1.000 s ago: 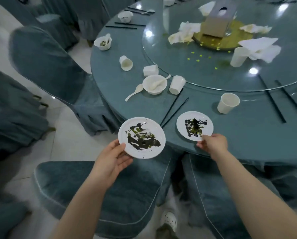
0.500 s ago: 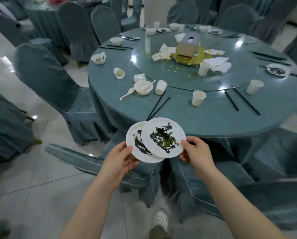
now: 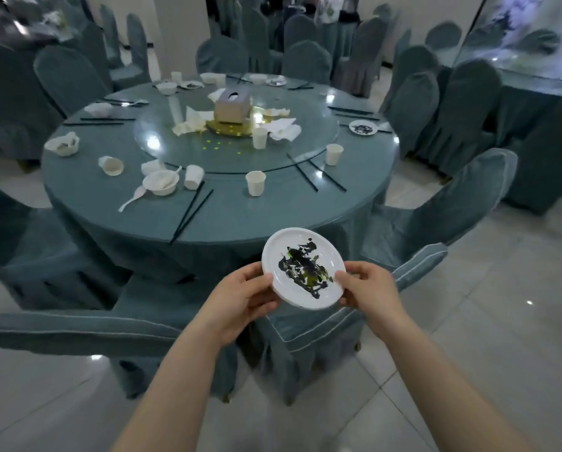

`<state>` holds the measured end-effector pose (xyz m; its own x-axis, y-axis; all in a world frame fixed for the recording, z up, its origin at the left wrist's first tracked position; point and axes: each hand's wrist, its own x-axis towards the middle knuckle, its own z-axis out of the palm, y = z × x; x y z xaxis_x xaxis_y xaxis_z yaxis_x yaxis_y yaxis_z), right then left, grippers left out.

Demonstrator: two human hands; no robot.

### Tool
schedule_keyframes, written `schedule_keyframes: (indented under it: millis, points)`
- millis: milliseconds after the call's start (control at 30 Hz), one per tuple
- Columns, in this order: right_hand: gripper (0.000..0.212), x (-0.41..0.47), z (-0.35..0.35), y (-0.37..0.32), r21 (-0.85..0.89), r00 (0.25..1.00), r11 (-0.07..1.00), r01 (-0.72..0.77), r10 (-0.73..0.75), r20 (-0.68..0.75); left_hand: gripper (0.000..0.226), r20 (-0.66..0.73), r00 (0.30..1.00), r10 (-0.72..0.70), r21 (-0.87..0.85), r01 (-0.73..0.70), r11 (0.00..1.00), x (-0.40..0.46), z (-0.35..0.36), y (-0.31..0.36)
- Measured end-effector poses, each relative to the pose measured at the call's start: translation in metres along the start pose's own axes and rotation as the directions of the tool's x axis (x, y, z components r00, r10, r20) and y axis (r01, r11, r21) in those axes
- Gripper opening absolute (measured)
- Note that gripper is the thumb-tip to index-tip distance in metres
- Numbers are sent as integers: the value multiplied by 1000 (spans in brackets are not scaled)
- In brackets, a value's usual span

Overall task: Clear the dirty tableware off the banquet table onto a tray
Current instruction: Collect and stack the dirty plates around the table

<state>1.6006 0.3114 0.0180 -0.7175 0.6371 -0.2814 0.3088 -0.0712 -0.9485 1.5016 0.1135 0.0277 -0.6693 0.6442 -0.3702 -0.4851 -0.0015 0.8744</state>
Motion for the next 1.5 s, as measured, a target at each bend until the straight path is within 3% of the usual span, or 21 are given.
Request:
schedule_keyframes:
  millis: [200,467,733,1200,1500]
  points:
    - [11,25,-124,12,44,987,999,-14,21,-158,19,123,992,4,50,-10,999,57,121,-9]
    - [11,78,-338,0,4,979,1000,6,-5,-203,19,164,986,-19,91,4,996,152,320,-52]
    - [16,142,-485,23,248,969,963,-107,157,-191,19,163,985,-64,61,54,997,244,453,-72]
    - [24,368,-698,-11,333,958,942,-51,141,-251,17,168,986,-21,-74,33,997,517,655,-10]
    - [24,535,-843,-21,344,967,938,-44,126,-220,22,19,1000,17,-148,-14,989,673,771,8]
